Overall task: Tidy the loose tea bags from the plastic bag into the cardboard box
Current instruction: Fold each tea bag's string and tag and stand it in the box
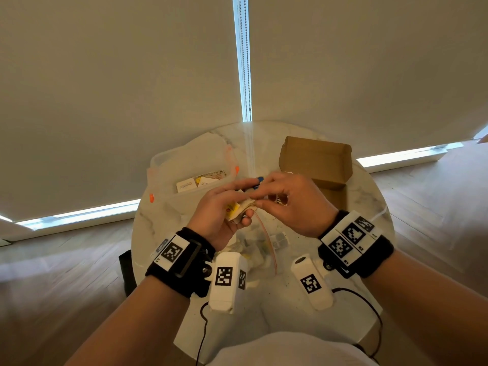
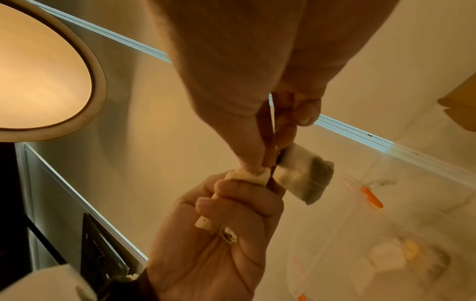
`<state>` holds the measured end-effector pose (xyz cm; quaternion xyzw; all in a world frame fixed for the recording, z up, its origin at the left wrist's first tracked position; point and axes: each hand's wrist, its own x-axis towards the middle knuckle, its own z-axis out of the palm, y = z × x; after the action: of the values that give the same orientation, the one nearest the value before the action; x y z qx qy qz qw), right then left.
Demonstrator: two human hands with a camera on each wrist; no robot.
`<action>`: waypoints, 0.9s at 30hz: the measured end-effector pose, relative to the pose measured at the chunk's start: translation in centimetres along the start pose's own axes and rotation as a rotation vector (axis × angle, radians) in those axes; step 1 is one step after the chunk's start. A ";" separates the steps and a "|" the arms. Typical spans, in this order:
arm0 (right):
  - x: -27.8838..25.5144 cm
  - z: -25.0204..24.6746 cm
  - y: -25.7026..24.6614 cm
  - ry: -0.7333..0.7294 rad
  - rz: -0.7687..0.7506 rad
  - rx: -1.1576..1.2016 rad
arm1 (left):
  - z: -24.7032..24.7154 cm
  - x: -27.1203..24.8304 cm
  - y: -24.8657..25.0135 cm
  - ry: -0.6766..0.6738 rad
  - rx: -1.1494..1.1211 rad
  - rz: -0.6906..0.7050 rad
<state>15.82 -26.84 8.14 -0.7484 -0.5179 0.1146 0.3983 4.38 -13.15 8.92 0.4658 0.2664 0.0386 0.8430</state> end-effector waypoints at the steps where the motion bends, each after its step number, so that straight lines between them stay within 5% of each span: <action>1: 0.0 0.0 0.0 0.004 0.010 -0.001 | -0.1 0.0 0.0 -0.003 -0.002 -0.004; 11: -0.4 -0.5 0.2 0.152 0.056 0.154 | -0.8 0.3 -0.2 0.038 -0.096 -0.052; 16: -1.0 0.0 -0.4 0.083 0.088 0.320 | -0.4 0.4 0.0 0.040 -0.102 -0.046; 27: -1.2 -1.0 0.9 0.170 0.215 0.284 | -0.4 0.1 0.7 0.103 -0.043 0.027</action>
<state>16.49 -28.53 7.89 -0.7426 -0.3780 0.1651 0.5276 4.43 -12.43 9.21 0.4484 0.3023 0.0798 0.8373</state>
